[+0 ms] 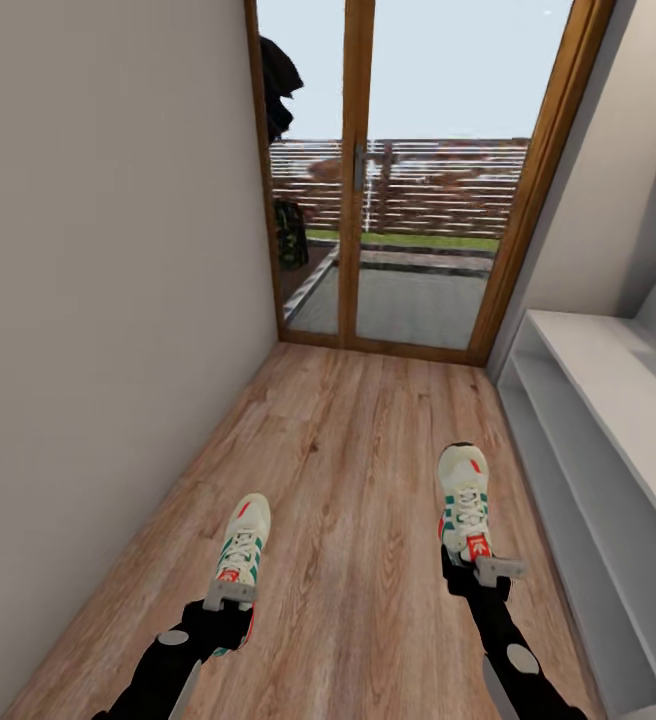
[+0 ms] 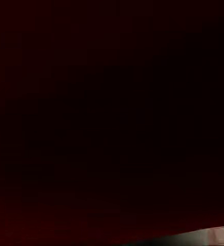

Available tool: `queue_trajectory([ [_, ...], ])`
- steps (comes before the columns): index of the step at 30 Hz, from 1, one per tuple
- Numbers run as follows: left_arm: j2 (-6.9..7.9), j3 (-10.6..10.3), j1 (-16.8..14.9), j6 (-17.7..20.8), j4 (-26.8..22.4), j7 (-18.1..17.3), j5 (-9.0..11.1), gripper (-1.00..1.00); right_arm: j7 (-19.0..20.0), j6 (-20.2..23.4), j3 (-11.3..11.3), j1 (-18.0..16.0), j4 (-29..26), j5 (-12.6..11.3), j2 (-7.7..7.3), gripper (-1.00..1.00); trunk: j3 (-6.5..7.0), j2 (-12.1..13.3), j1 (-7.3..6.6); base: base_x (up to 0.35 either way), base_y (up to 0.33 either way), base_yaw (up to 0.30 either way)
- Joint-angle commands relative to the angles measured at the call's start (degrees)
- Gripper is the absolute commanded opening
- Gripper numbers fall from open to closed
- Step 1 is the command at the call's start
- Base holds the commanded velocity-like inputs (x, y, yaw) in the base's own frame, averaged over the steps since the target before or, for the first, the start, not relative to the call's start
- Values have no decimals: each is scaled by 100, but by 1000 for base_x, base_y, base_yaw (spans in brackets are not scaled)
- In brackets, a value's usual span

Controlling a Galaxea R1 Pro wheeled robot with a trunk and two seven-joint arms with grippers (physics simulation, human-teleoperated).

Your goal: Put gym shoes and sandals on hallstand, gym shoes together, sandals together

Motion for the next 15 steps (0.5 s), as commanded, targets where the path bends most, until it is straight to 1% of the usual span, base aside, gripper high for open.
queue_trajectory([
  [1, 0, 0, 0, 0, 0, -1, 0, -100, 0, 0, 3, 0, 1, 0, 0, -100, 0, 0, 0, 204, 221, 0],
  [15, -1, -17, 0, 0, 1, -2, -9, -100, -6, 0, 7, -1, 8, 8, 0, -100, 0, 0, 0, 241, 250, 0],
])
